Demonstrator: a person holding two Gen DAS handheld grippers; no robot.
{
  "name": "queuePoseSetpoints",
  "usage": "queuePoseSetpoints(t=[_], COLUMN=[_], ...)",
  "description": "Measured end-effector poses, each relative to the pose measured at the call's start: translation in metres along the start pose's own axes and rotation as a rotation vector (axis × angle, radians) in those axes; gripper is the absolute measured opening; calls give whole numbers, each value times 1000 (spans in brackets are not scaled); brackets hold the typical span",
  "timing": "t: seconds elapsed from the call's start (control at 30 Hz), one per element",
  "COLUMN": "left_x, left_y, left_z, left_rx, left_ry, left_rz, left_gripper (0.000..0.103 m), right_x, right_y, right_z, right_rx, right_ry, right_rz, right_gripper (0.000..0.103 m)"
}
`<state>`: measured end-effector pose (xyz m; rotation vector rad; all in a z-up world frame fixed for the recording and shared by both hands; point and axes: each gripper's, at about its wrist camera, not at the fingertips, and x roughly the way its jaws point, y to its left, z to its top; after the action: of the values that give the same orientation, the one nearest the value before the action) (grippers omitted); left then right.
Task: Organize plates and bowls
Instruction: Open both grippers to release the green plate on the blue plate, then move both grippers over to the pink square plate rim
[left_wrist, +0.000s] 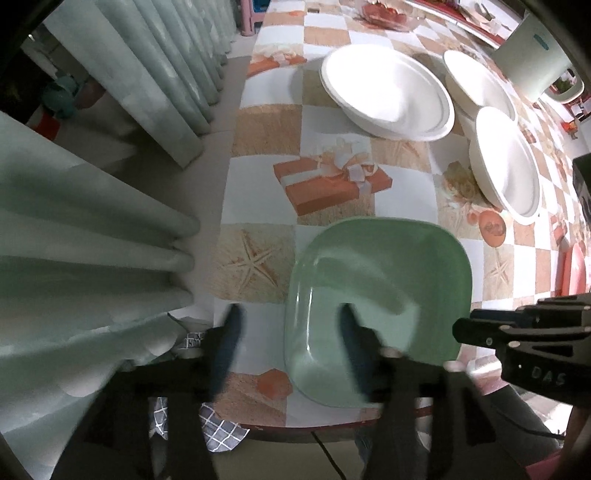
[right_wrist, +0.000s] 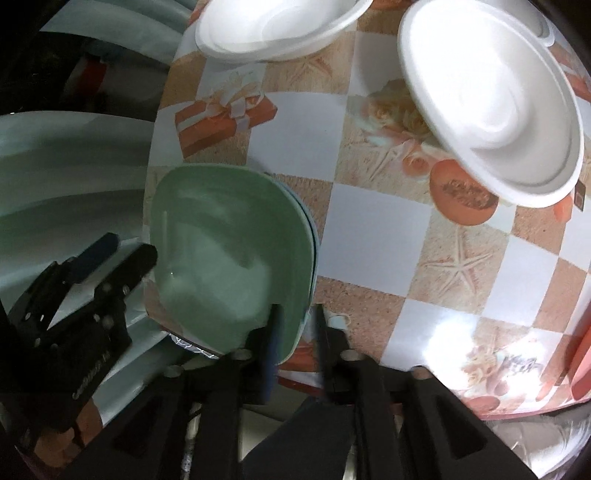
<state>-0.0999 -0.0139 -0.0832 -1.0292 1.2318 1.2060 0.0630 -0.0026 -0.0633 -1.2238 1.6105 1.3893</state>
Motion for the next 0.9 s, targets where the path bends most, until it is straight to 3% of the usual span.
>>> queuePoseSetpoints(t=[0.03, 0.07, 0.13, 0.23, 0.27, 0.37, 0.5, 0.73, 0.9], left_x=[-1, -1, 0, -1, 0, 2, 4, -20, -24], left_y=[0, 1, 3, 4, 3, -4, -31, -99, -141], left_z=[0, 0, -1, -4, -4, -8, -11, -5, 1], left_rx=[-3, -11, -33, -65, -75, -84, -4, 190, 311], left_ry=[-1, 18, 36, 38, 55, 94, 171, 151, 156], left_rz=[10, 34, 54, 50, 49, 3, -44, -122, -107], left_gripper=[78, 83, 83, 86, 92, 93, 93, 93, 93], right_x=[-3, -8, -20, -32, -34, -38, -45, -73, -76], right_y=[-1, -3, -6, -14, -18, -32, -56, -106, -130], right_z=[0, -1, -3, -11, -15, -29, -54, -64, -63], right_rx=[-1, 0, -4, -17, -23, -26, 14, 180, 250], right_ry=[-8, -21, -46, -50, -45, -11, 18, -32, -50], right_rz=[4, 15, 2, -31, -41, -93, -94, -72, -62], right_gripper=[103, 103, 103, 103, 103, 103, 103, 103, 103])
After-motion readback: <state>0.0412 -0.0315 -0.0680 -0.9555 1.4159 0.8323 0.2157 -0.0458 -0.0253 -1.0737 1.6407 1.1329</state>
